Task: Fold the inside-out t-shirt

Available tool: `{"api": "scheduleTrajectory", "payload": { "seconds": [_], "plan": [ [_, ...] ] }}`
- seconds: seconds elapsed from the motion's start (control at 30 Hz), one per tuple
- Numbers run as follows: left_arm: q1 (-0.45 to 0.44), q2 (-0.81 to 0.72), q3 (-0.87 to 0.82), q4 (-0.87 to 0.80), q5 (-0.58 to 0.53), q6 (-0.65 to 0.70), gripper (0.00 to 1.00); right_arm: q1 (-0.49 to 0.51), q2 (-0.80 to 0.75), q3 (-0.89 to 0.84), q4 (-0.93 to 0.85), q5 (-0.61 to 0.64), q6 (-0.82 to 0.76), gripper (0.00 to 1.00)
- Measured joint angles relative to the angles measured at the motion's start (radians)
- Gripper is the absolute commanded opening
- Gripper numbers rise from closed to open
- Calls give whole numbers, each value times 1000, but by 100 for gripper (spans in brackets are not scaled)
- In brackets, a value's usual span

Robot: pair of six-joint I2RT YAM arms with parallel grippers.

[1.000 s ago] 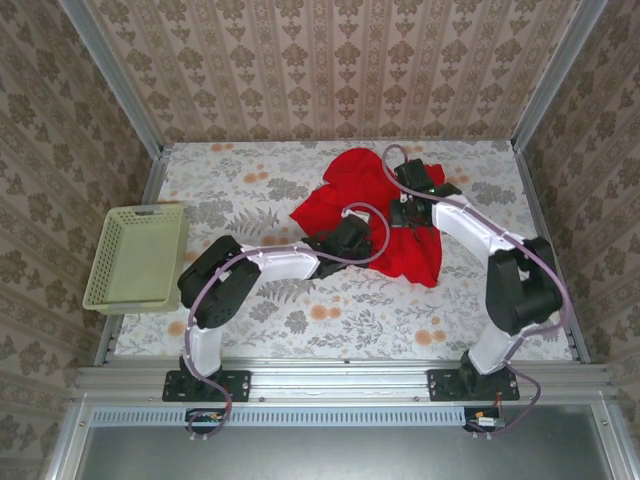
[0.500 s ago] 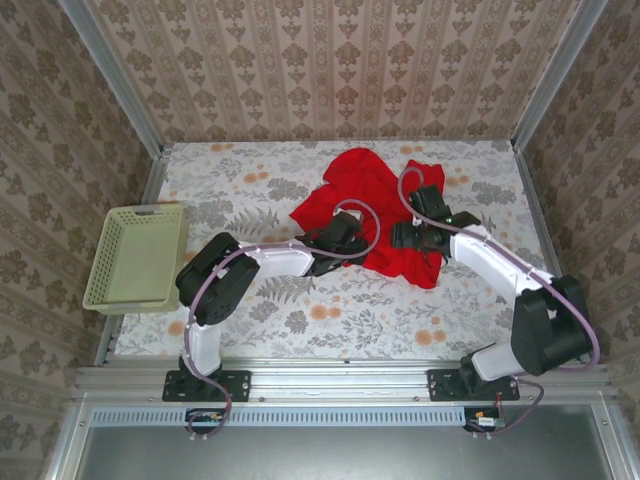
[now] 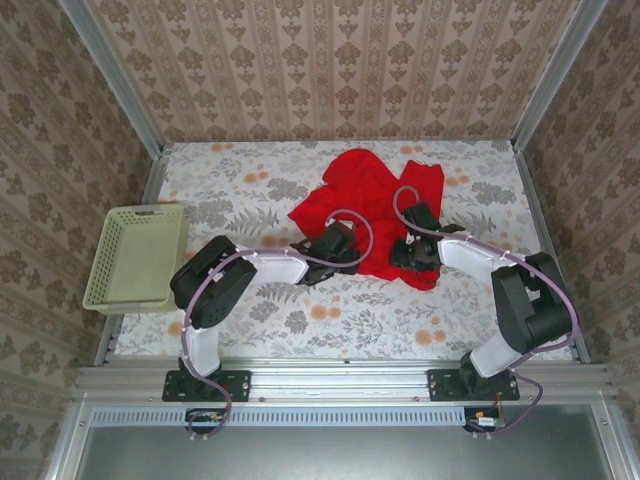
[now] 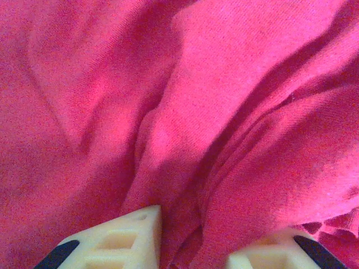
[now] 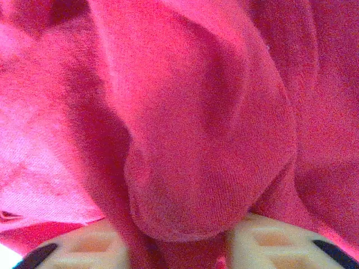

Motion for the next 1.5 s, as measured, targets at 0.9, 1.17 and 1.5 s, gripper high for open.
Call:
{"api": "scheduleTrajectory", "payload": {
  "seconds": [0.9,1.17,1.5],
  "plan": [
    [-103,-81,48,-97,12,-101,38,49,-203,-183,186,-140,71,3],
    [-101,-31,49,-53,43,-138,38,58,-203,-185,192,-142,79,2],
    [-87,14,56,-37,44,-153,38,83,-204,-192,208,-142,83,2]
  ]
}}
